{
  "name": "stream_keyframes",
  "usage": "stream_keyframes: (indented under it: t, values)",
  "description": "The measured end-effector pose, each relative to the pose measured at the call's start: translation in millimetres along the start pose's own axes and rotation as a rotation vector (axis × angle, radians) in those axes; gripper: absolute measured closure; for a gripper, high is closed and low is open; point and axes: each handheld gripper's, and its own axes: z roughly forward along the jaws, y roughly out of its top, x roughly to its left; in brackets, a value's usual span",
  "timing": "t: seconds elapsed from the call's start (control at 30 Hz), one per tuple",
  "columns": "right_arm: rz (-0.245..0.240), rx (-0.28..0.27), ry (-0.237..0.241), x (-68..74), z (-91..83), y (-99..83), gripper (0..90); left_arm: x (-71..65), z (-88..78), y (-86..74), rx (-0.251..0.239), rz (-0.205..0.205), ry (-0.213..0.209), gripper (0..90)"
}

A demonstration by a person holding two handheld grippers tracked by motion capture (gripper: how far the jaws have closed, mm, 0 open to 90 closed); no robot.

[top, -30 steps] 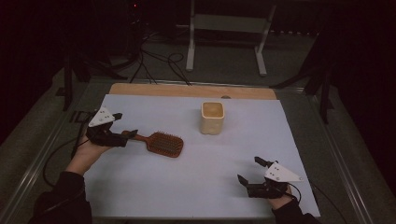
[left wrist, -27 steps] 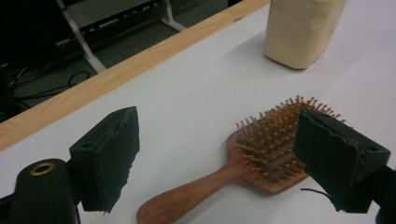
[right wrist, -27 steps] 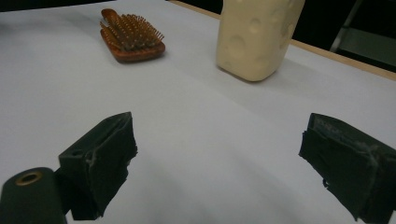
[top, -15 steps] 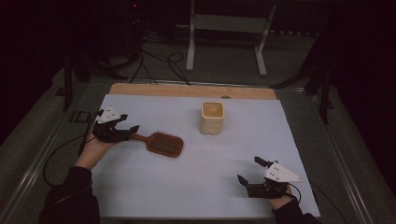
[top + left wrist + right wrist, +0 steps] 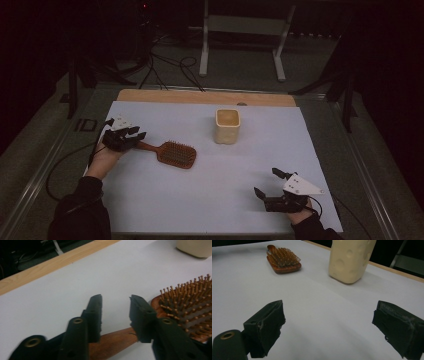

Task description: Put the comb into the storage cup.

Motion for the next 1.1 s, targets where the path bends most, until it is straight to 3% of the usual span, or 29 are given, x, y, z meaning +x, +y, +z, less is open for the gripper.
stream_keyframes:
  t: [0.4,0.7,1.1]
  values:
    - [0.006,-0.001,0.005,-0.6,0.0,-0.1,9.2,3.8,22.7,-5.3,0.070,0.012,0.007,89.5]
    - [0.008,-0.002,0.007,-0.6,0.1,-0.2,9.2,2.8,35.5,-3.7,0.143,0.046,0.008,90.0]
    - [0.014,-0.008,0.009,-1.8,-0.5,-0.2,9.2,1.7,43.9,-4.4,0.220,0.068,-0.032,90.0]
